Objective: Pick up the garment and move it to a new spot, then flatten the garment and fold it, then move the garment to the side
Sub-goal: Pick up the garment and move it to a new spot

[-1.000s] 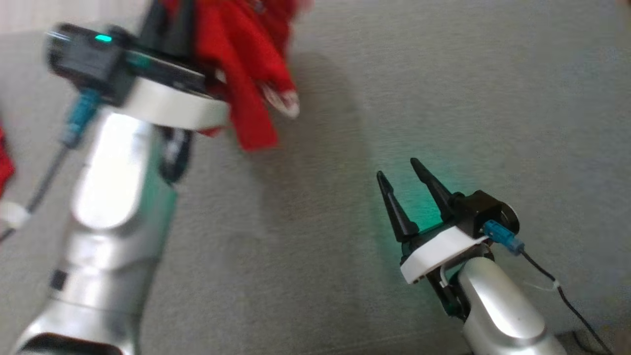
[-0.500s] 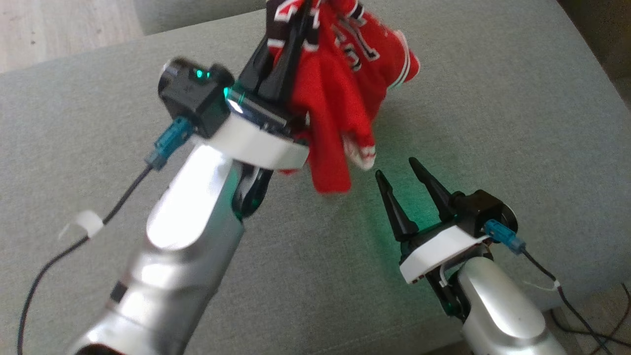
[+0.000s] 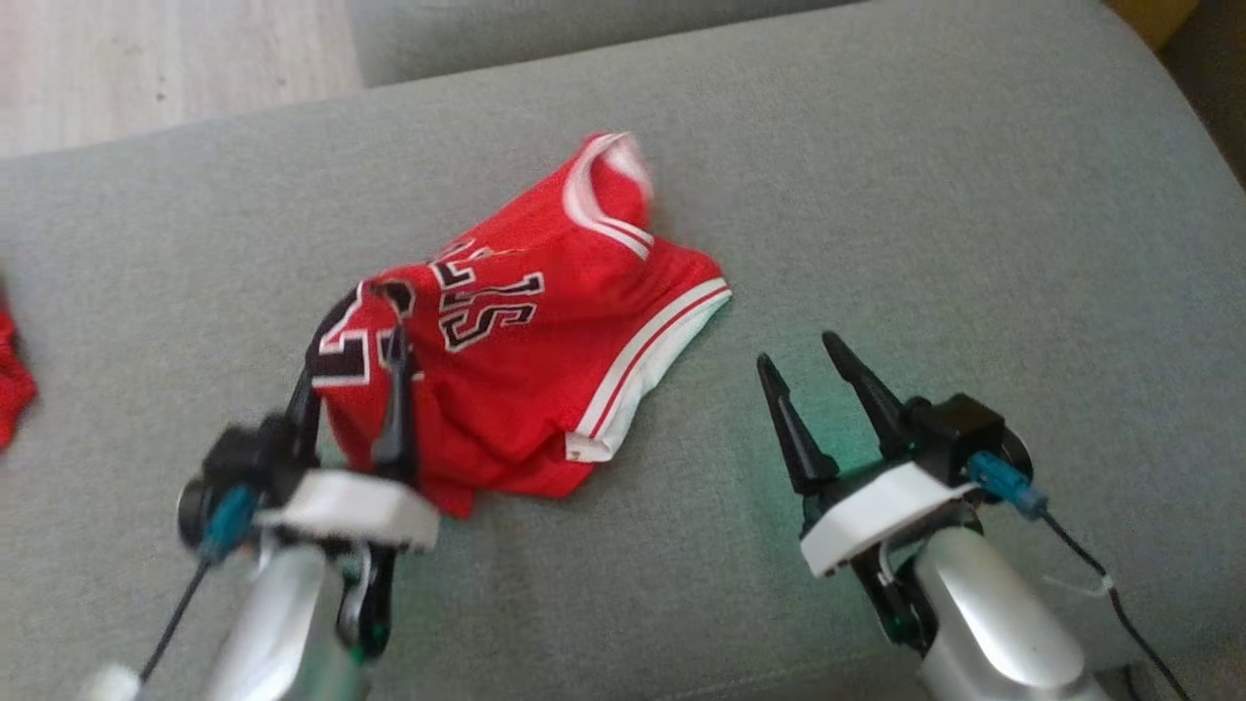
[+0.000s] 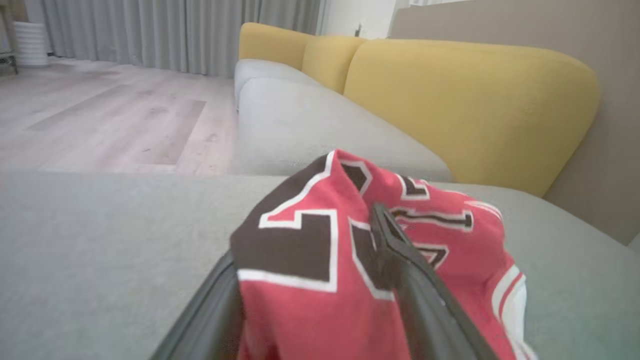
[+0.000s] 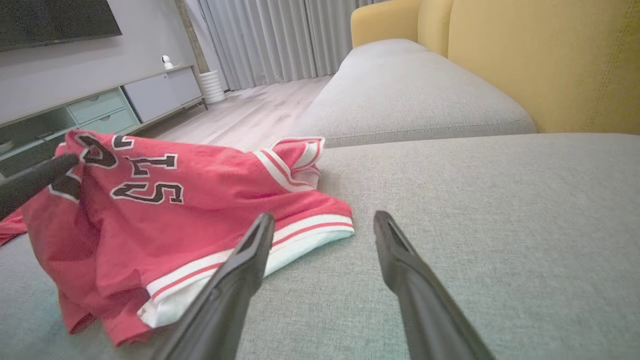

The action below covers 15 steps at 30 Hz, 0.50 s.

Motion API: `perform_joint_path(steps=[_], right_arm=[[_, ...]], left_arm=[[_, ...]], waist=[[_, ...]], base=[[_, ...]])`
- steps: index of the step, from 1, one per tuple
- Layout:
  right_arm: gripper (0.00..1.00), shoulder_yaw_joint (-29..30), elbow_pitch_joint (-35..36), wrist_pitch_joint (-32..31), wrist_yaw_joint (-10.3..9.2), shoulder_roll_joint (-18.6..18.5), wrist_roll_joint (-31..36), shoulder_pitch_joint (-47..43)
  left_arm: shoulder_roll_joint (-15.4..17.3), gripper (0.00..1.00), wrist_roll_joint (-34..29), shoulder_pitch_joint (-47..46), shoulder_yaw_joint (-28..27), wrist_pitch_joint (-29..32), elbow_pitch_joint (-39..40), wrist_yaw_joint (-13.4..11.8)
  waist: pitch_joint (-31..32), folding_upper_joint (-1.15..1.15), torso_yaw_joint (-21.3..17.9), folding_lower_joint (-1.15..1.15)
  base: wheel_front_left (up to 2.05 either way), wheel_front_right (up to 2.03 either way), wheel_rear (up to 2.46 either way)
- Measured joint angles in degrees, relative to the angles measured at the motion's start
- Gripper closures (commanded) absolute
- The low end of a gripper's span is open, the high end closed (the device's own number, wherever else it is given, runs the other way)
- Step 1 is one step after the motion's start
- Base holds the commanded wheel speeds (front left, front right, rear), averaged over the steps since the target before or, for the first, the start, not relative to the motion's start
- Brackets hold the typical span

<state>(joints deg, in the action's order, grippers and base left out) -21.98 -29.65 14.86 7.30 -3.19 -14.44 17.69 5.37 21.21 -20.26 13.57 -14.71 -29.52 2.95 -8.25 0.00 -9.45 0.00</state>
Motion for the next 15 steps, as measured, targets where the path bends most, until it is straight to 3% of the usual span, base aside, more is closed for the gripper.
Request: perform_joint_path(steps=[9,15], right_arm=[[0.0,3.03,-0.71,-0.01,0.0,0.02,0.62,-3.63],[0.0,6.28,-0.51,-0.01,0.0,0.05,0.83,-7.24]], left_arm=[[-0.96,0.0,-6.1,13.46,-9.62,0.0,2.65,-0.56],[-2.33,0.0,-8.37,18.9,-12.18,0.0,3.81,-0.74]], waist=[[3.95,0.0,2.83,-0.01],[6.95,0.0,4.72,-0.01]], base=[[0.0,0.0,0.0],[0.0,0.0,0.0]])
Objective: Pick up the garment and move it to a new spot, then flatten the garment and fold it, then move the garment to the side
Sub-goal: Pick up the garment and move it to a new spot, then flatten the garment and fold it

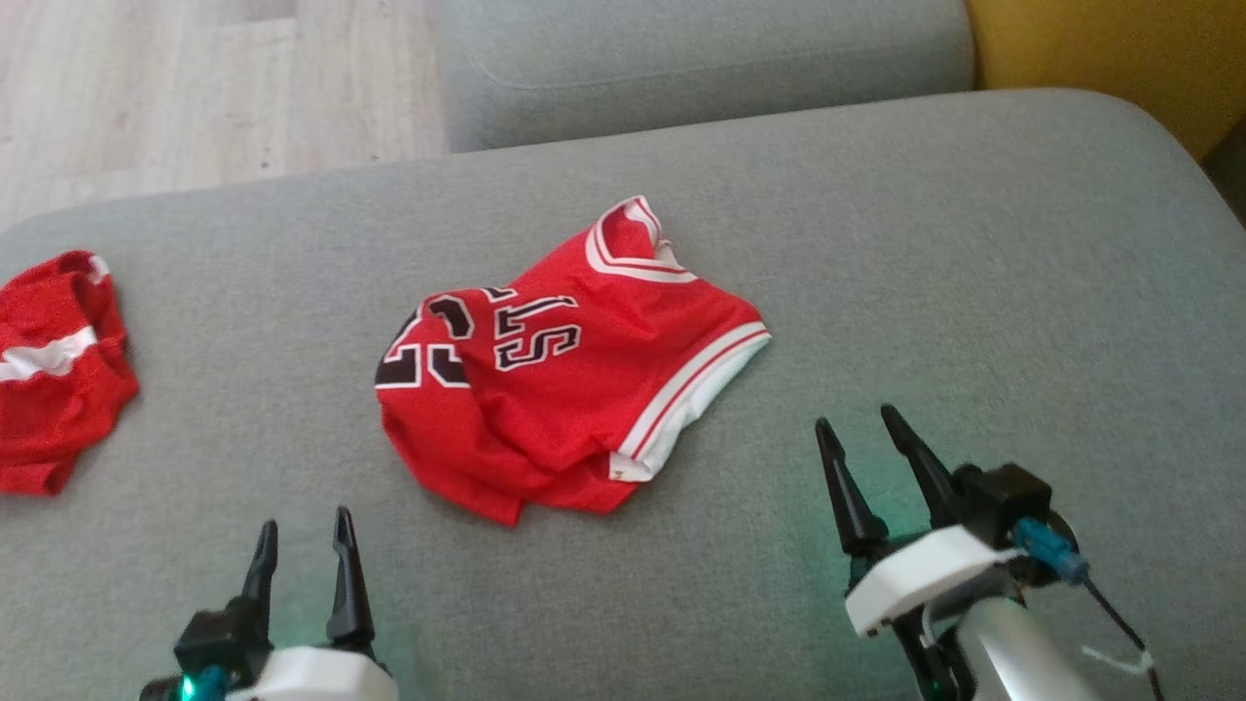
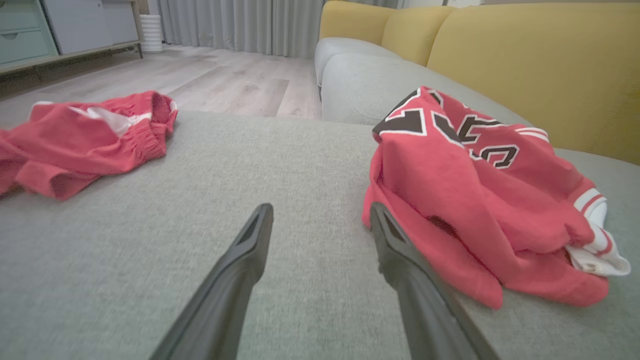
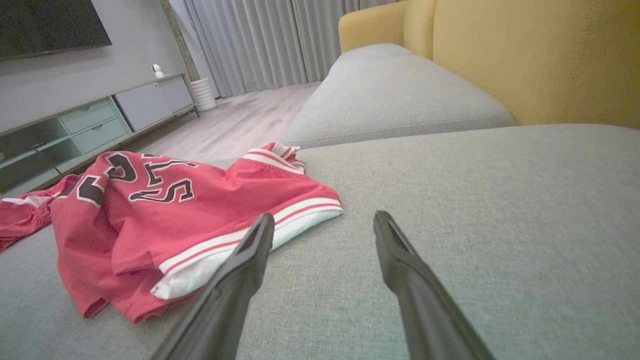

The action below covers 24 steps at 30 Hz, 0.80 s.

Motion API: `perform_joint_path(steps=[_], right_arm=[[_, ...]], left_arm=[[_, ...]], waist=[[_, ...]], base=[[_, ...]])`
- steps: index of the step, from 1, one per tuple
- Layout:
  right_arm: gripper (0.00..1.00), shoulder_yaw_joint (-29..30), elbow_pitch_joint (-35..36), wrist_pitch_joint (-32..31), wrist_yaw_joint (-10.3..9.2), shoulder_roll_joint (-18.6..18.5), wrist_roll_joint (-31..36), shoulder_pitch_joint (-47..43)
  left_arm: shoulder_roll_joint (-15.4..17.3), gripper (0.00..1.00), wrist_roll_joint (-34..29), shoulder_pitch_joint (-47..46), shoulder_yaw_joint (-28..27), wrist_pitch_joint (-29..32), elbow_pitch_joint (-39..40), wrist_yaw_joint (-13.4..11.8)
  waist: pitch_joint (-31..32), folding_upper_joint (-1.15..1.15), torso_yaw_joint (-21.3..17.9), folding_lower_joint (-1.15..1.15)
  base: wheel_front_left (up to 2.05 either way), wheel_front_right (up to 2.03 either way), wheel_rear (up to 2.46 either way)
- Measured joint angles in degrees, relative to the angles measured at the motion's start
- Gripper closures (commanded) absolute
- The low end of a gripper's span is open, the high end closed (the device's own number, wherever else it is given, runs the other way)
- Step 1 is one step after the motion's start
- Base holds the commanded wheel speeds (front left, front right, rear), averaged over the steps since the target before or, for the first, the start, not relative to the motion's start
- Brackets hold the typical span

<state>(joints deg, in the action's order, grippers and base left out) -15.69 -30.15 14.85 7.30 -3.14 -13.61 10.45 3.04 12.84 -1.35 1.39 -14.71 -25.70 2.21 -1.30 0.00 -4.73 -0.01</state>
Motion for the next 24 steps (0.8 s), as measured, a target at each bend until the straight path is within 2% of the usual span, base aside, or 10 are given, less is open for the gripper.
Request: perform_joint_path(steps=[13,16,24], right_arm=[[0.0,0.74,-0.34,-0.07,0.0,0.13,0.0,-1.82],[0.0,-0.89,-1.16,-0.07,0.0,0.13,-0.01,-1.79],[0.0,-10.57,-6.79,-0.23,0.0,0.13,-3.43,1.99]], left_arm=[[-0.26,0.0,0.26,2.87,2.32,0.0,0.27,-0.25],[-0.27,0.0,0.58,2.84,3.05,0.0,0.27,-0.23],[-0.24,0.0,2.07,2.04,8.09,0.0,0.34,0.04]], waist=[[1.21,0.0,1.95,0.01],[1.0,0.0,2.43,0.02],[-1.17,0.0,6.52,0.02]], base=[[0.0,0.0,0.0],[0.0,0.0,0.0],[0.0,0.0,0.0]])
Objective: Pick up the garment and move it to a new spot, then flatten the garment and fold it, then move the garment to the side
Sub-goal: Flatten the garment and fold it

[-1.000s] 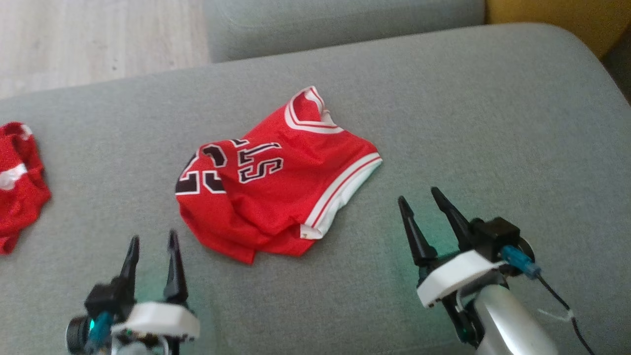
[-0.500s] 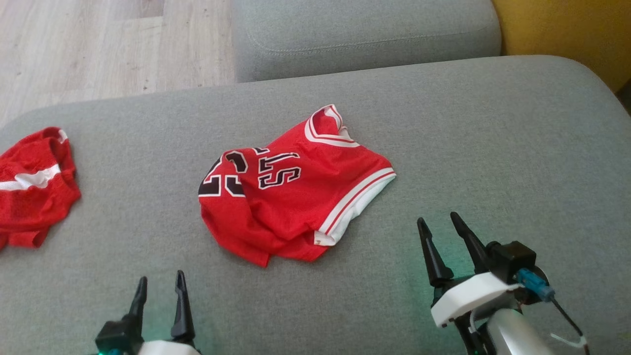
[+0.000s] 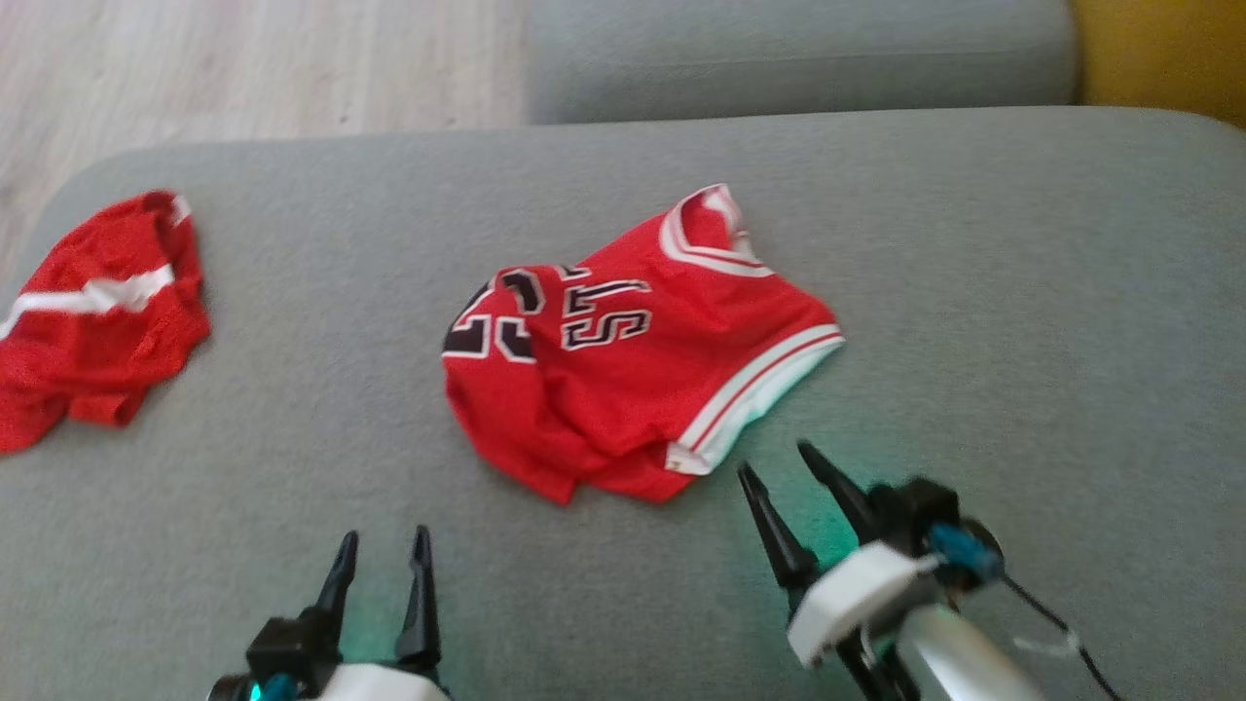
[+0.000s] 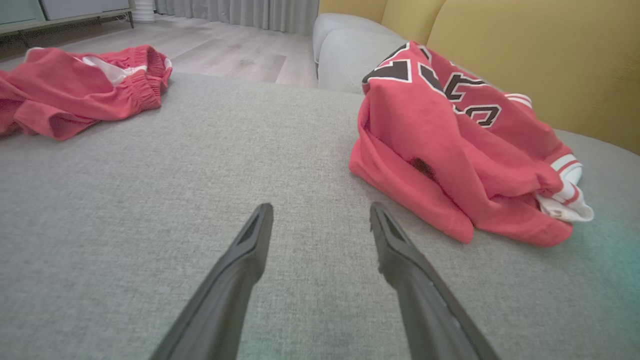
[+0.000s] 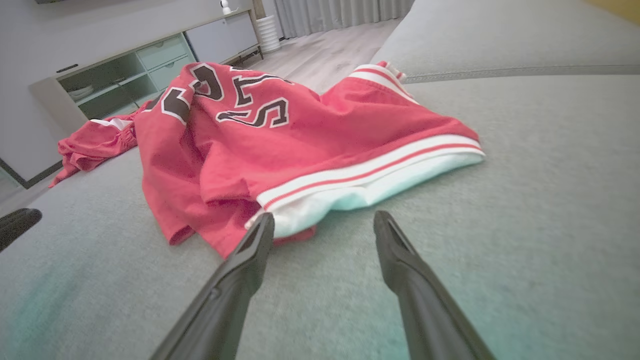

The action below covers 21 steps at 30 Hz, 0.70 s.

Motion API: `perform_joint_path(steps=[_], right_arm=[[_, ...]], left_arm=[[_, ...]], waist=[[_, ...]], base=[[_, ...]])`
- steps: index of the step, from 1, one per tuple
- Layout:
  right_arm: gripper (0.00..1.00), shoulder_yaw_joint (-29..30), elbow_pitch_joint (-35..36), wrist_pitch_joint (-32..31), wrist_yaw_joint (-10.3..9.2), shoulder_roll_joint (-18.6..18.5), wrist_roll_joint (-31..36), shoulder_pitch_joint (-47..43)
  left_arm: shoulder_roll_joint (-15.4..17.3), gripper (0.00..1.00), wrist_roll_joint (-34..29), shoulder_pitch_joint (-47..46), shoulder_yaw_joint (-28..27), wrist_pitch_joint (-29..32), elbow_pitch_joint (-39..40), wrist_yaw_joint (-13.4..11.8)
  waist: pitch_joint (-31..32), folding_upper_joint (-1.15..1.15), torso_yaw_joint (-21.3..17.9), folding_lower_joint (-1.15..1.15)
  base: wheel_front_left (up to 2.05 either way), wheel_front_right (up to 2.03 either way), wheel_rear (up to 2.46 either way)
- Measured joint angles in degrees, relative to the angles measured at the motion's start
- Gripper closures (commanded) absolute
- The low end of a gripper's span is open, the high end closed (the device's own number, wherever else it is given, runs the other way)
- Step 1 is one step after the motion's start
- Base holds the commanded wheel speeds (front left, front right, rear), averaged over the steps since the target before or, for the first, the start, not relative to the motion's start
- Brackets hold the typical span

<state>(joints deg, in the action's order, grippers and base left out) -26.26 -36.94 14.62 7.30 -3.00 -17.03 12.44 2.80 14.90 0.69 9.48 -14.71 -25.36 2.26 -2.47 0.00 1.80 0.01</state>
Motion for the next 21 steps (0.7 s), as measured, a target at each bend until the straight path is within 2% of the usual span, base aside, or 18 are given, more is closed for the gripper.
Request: perform_joint_path(steps=[7,12,18,19,21], right_arm=[[0.0,-2.82,-4.34,0.01,0.0,-0.02,-3.0,5.87],[0.0,-1.64,-7.95,0.0,0.0,-0.02,-2.49,5.88],[0.0,0.54,-7.57,0.0,0.0,-0.01,-1.88,5.88],[0.36,0.92,-7.33,0.0,0.0,-0.03,-1.64,5.88],[1.0,1.55,-6.53,0.0,0.0,-0.03,-1.51,5.78]], left_arm=[[-0.01,0.0,0.75,-1.79,2.4,0.0,-1.09,0.78],[0.0,0.0,1.32,-2.0,3.16,0.0,-1.1,0.76],[-0.01,0.0,1.82,-3.19,3.38,0.0,-0.91,0.59],[-0.01,0.0,1.92,-3.25,3.44,0.0,-0.88,0.38],[-0.01,0.0,2.03,-3.27,3.55,0.0,-0.73,0.21]], waist=[[-2.56,0.0,4.68,0.0],[-4.59,0.0,7.23,0.0],[-6.0,0.0,7.94,0.01],[-6.05,0.0,7.85,0.0],[-6.14,0.0,7.6,0.0]], base=[[0.0,0.0,0.0],[0.0,0.0,0.0],[0.0,0.0,0.0],[0.0,0.0,0.0],[0.0,0.0,0.0]])
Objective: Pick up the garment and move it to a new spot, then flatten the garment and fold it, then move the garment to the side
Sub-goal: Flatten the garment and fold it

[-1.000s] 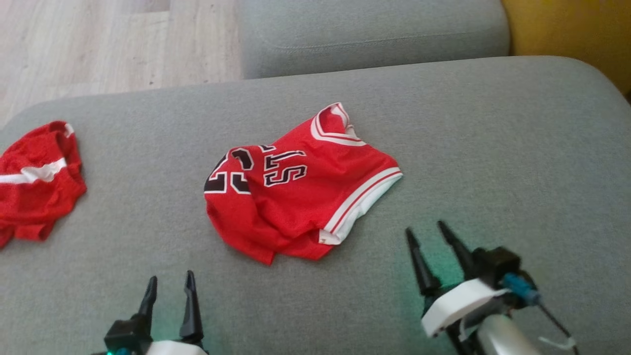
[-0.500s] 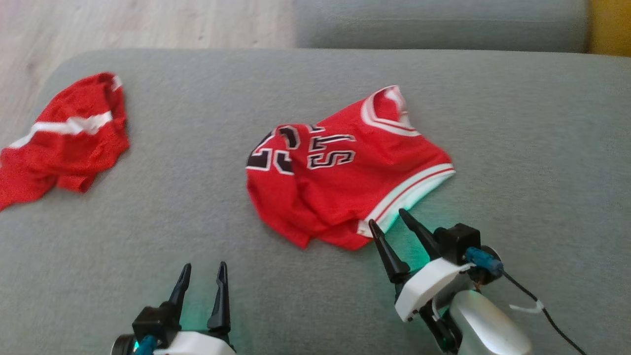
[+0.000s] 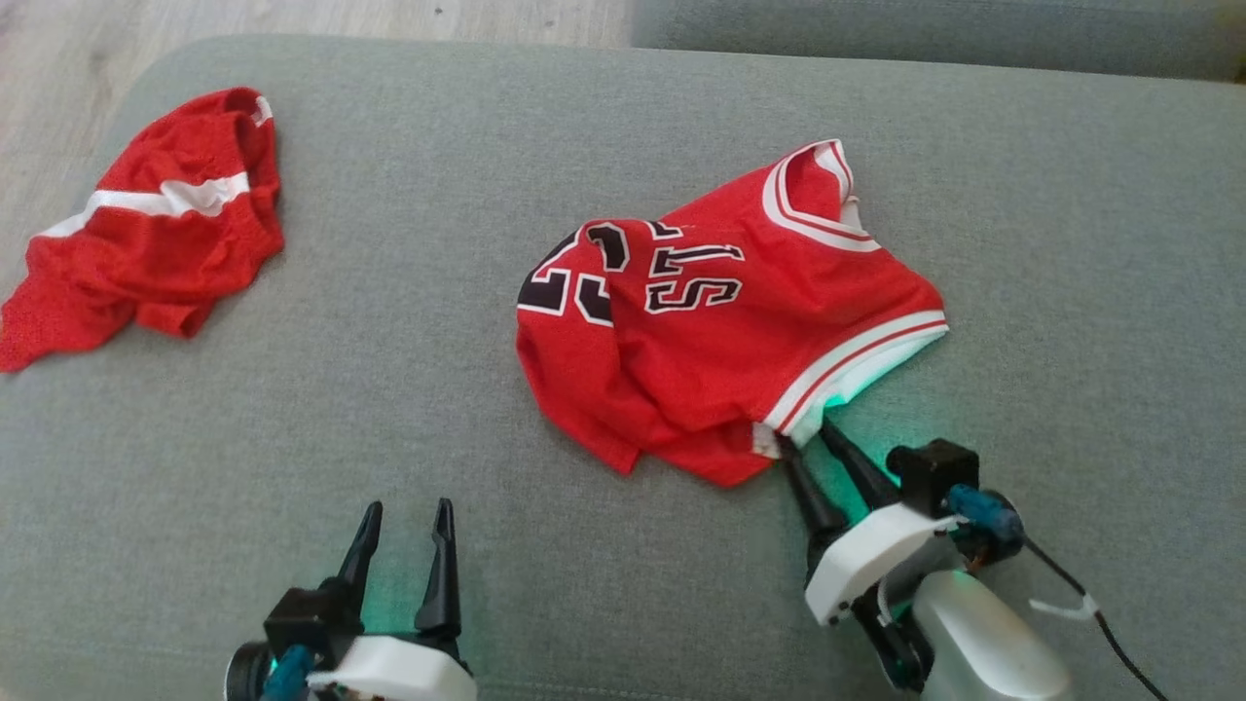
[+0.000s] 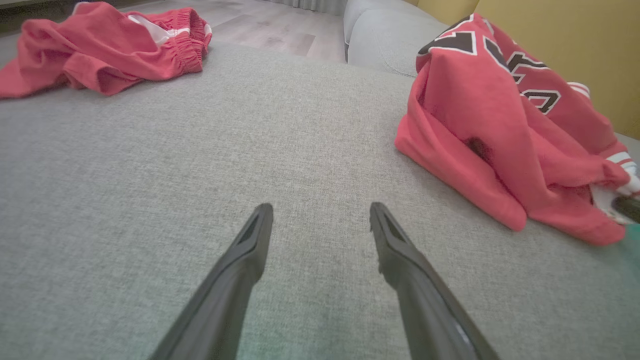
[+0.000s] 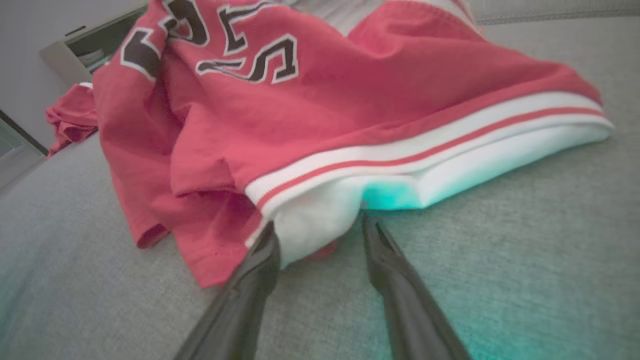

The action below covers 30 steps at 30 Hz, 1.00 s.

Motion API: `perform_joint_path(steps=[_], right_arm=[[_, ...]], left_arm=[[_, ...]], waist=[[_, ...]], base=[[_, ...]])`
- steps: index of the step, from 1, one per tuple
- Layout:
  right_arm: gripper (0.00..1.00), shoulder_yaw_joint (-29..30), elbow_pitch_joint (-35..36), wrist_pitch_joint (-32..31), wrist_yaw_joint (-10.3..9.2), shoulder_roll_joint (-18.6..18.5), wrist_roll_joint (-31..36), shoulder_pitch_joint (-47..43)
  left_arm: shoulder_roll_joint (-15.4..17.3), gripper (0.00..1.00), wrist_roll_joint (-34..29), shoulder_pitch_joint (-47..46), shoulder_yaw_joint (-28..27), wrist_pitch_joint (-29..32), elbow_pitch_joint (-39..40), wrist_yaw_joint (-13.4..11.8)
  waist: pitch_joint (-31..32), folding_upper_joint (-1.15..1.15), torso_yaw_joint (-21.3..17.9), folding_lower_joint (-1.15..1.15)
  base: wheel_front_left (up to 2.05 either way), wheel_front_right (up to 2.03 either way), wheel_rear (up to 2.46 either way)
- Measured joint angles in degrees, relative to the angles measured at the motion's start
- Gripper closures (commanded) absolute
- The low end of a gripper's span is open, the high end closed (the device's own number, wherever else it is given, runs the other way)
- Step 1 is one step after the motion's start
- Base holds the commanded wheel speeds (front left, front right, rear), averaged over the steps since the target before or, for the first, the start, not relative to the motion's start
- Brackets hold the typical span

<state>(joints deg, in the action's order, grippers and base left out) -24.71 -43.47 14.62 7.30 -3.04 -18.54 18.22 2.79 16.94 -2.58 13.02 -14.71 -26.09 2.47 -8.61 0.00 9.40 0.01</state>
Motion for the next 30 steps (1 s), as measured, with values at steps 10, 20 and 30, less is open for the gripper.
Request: perform_joint_path(steps=[10,20,30], right_arm=[[1.0,10.31,6.55,0.0,0.0,0.03,5.15,-2.03],[1.0,19.09,12.32,0.0,0.0,-1.03,19.22,8.89],[1.0,19.33,19.31,0.01,0.0,-1.6,16.72,13.34]], left_arm=[[0.0,0.0,0.99,-0.77,0.41,0.0,1.07,-0.26],[0.0,0.0,2.25,-0.47,1.88,0.0,1.16,-0.74],[0.0,0.0,2.85,1.9,1.67,0.0,0.42,-0.78]], waist=[[1.01,0.0,-2.1,-0.01],[4.45,0.0,-5.21,-0.01],[6.59,0.0,-6.8,-0.01]], base=[[0.0,0.0,0.0],[0.0,0.0,0.0],[0.0,0.0,0.0]])
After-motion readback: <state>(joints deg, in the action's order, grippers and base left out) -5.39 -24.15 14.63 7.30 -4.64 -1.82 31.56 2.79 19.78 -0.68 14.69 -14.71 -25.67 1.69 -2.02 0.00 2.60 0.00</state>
